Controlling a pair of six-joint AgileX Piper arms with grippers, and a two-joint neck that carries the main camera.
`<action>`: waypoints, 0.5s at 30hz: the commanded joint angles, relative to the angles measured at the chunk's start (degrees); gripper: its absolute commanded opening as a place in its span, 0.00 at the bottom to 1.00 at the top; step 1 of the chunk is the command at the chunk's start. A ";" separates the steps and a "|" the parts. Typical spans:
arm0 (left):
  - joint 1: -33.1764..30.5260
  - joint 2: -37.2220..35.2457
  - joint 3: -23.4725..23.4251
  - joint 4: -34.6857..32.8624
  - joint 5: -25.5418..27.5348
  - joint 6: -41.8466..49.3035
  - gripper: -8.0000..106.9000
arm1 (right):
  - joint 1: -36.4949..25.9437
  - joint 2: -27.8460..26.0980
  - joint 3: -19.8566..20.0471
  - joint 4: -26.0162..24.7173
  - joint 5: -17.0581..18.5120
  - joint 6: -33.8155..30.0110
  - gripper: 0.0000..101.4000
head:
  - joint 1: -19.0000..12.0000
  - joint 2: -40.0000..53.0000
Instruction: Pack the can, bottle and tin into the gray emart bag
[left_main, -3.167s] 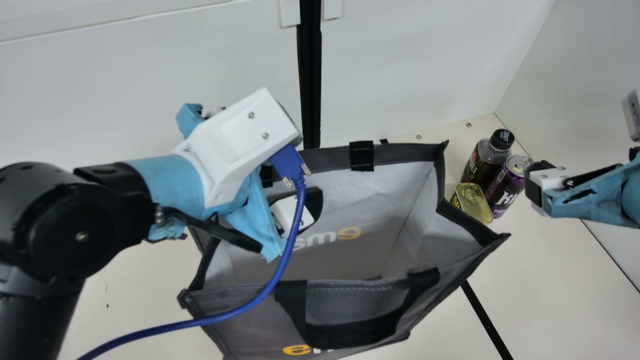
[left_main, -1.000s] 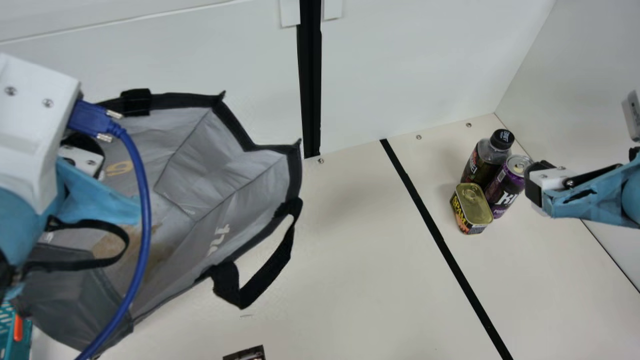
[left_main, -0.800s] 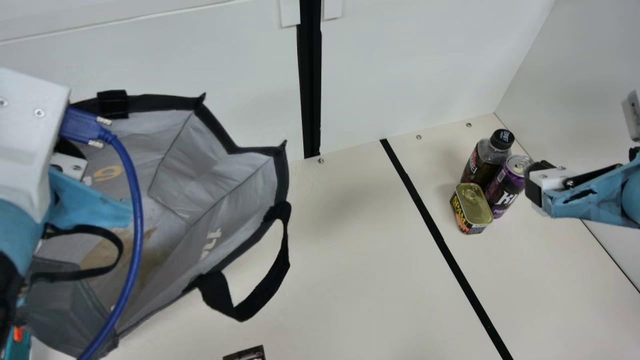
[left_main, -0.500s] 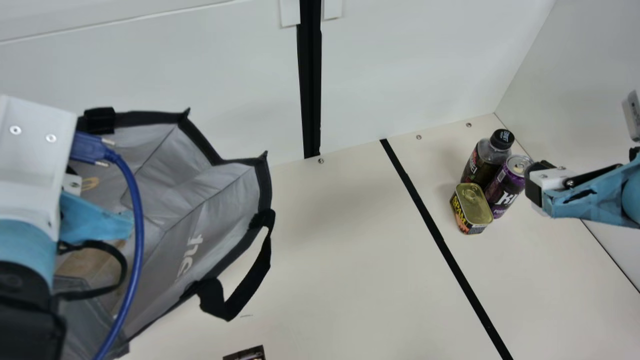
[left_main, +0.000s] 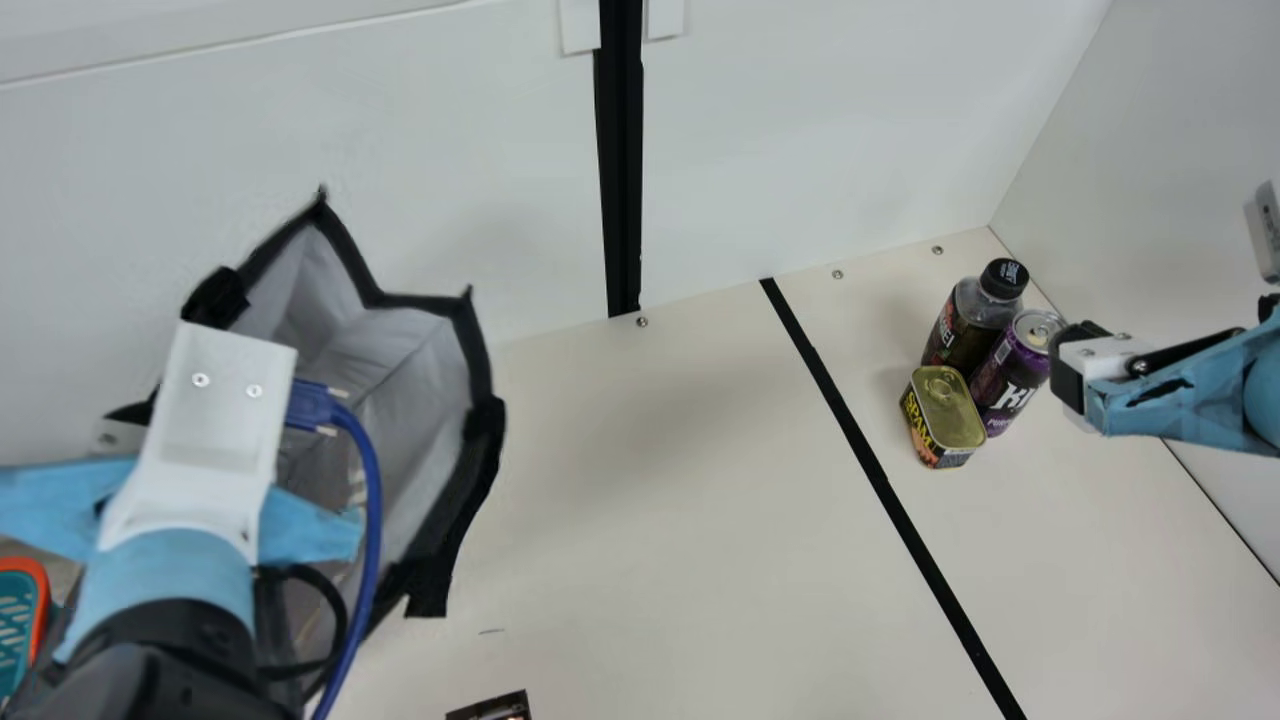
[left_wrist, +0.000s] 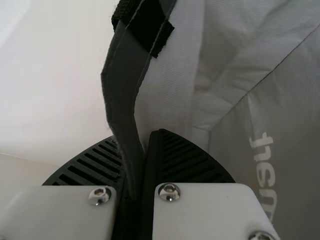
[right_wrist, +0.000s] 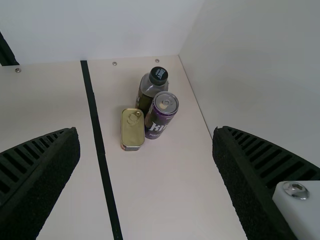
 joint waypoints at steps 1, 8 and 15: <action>-0.70 0.25 0.76 -0.57 0.07 -0.84 0.16 | 0.00 0.00 0.00 0.00 0.00 0.00 0.90 | -1.30 -0.05; -3.54 1.20 2.39 -2.57 0.07 -3.19 0.16 | 0.00 0.00 0.00 0.00 0.00 0.00 0.90 | -1.30 -0.05; -6.32 2.38 2.84 -4.58 0.07 -5.02 0.16 | 0.00 0.00 0.00 0.00 0.00 0.00 0.90 | -1.30 -0.05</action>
